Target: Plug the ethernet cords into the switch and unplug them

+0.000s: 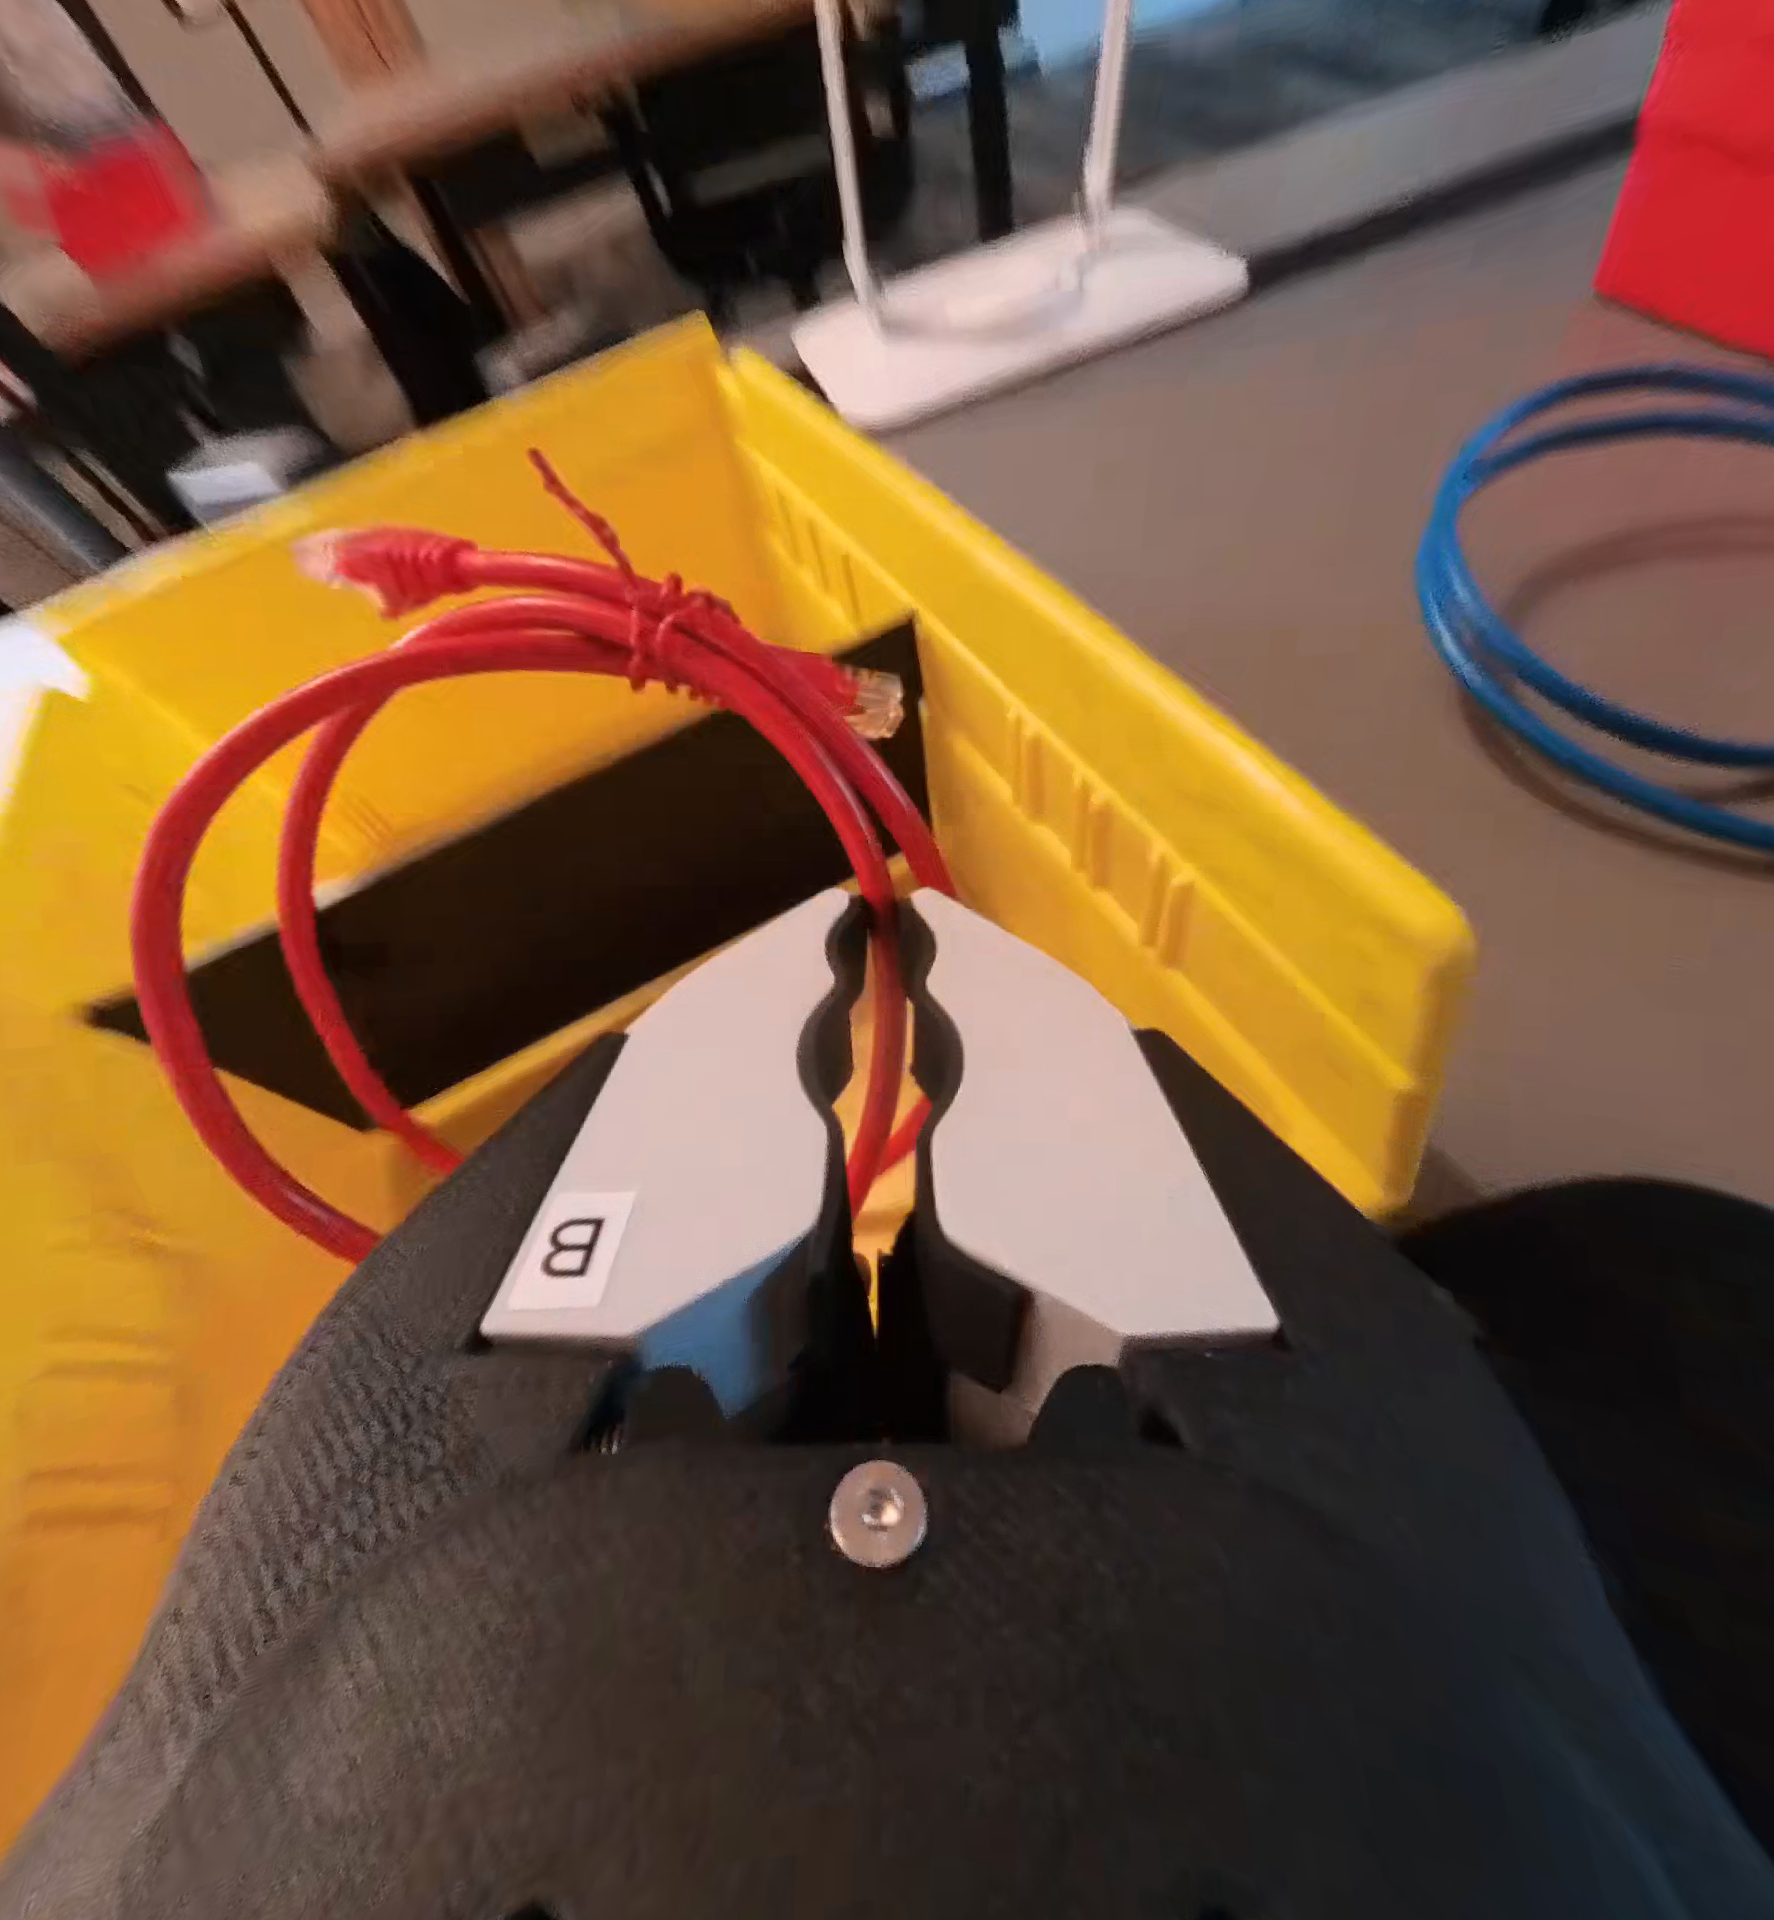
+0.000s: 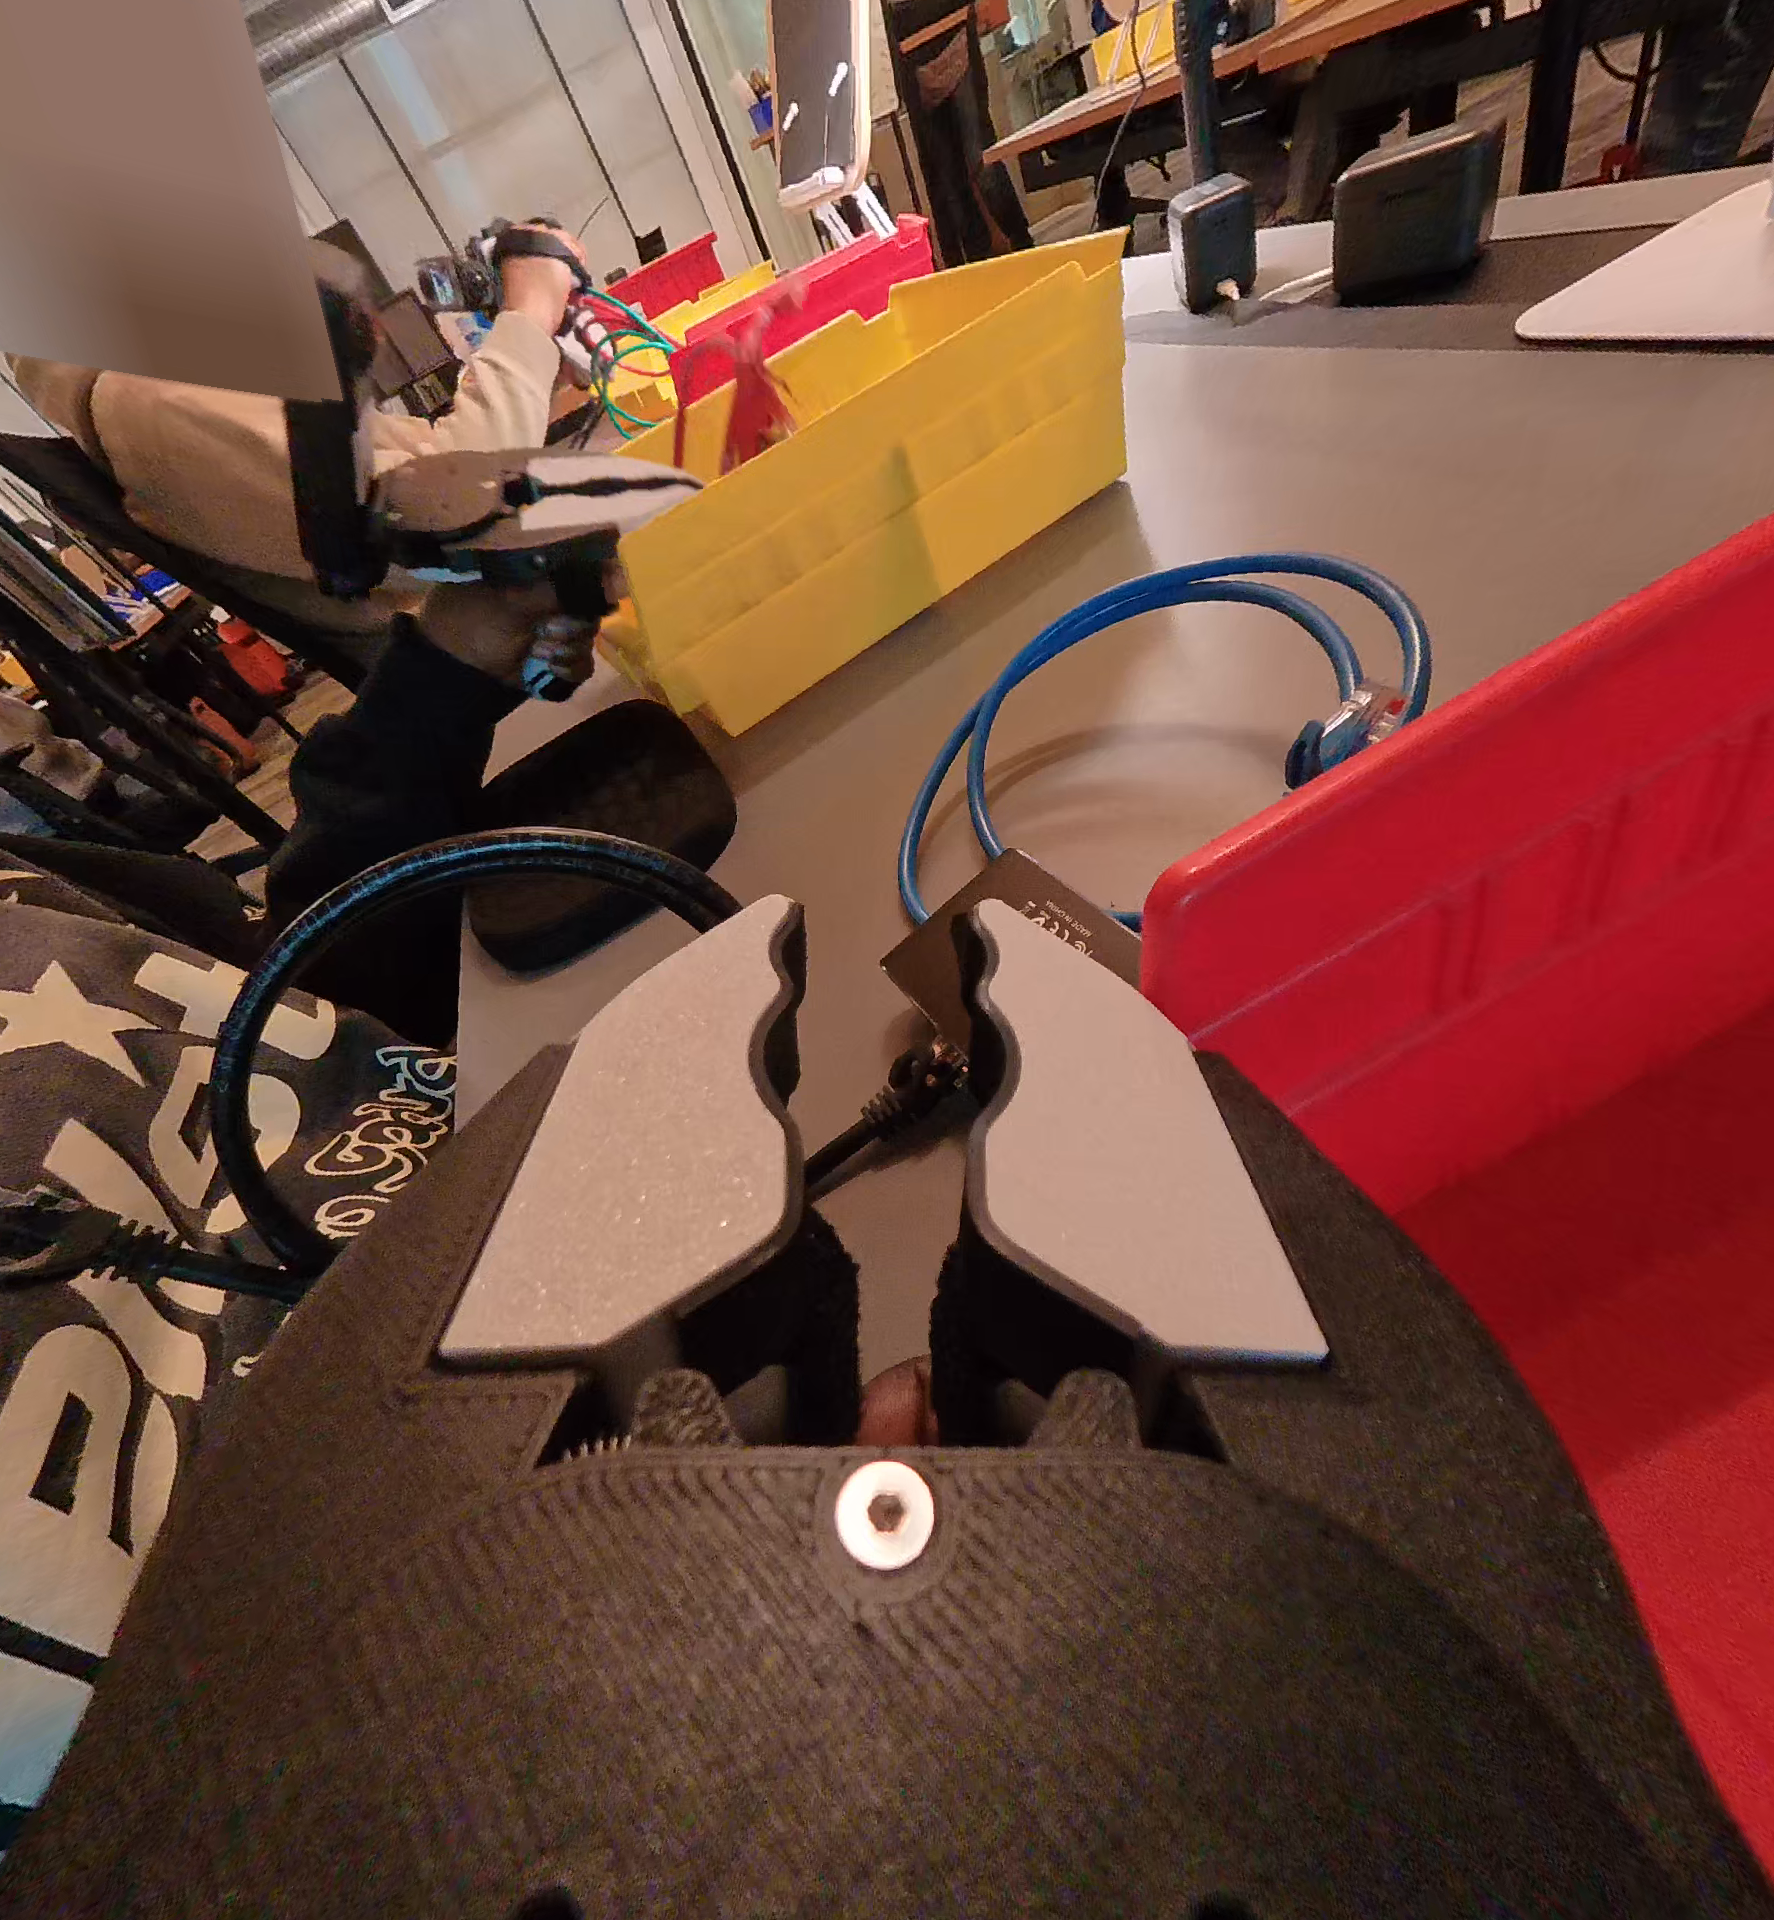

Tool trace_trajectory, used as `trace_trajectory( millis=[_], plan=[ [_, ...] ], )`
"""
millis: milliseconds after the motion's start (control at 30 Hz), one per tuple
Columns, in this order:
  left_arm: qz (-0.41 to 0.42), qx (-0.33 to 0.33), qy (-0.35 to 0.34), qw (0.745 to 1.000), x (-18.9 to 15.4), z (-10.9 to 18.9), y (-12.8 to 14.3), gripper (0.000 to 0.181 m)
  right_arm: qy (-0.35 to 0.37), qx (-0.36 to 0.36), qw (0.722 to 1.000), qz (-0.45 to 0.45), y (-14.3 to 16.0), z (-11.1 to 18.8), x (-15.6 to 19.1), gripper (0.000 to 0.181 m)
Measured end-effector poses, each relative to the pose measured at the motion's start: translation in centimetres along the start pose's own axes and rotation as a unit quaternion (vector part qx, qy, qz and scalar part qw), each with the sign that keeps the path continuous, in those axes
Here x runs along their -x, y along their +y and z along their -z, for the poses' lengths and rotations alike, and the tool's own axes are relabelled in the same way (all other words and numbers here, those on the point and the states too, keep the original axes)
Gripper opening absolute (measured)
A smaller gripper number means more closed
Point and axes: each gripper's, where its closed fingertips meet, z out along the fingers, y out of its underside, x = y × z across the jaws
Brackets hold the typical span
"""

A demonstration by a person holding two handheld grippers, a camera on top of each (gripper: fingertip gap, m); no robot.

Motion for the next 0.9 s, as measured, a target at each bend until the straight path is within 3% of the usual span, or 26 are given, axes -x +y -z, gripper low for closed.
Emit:
trace_trajectory(
  millis=[67, 167, 300, 467, 567, 667, 900],
  plan=[
    [-0.031, -0.091, -0.041, 0.995, 0.5, 1.4, -2.9, 0.005, 0.001, -0.001, 1.0, 0.004, 0.0, 0.0, 0.0, 0.028],
    [-0.086, -0.23, -0.082, 0.966, -0.3, 4.4, -7.1, 0.005, -0.001, -0.004, 1.0, 0.02, -0.1, 0.0, 0.3, 0.029],
    [-0.193, -0.316, -0.122, 0.921, -3.8, 6.8, -9.8, 0.005, -0.004, -0.026, 0.997, 0.071, -0.7, 0.1, 1.2, 0.03],
    [-0.315, -0.345, -0.107, 0.878, -10.7, 6.5, -10.3, 0.005, 0.041, -0.102, 0.974, 0.2, -2.8, 0.7, 2.2, 0.031],
    [-0.377, -0.34, -0.089, 0.857, -14.6, 5.9, -9.8, 0.005, 0.08, -0.181, 0.934, 0.298, -4.8, 1.8, 3.7, 0.036],
    [-0.42, -0.33, -0.046, 0.844, -18.0, 5.0, -8.6, 0.005, 0.073, -0.243, 0.9, 0.353, -5.6, 2.4, 6.1, 0.036],
    [-0.496, -0.296, -0.026, 0.816, -20.2, 3.7, -6.8, 0.005, -0.009, -0.236, 0.921, 0.309, -5.0, 1.6, 7.7, 0.042]
  ],
)
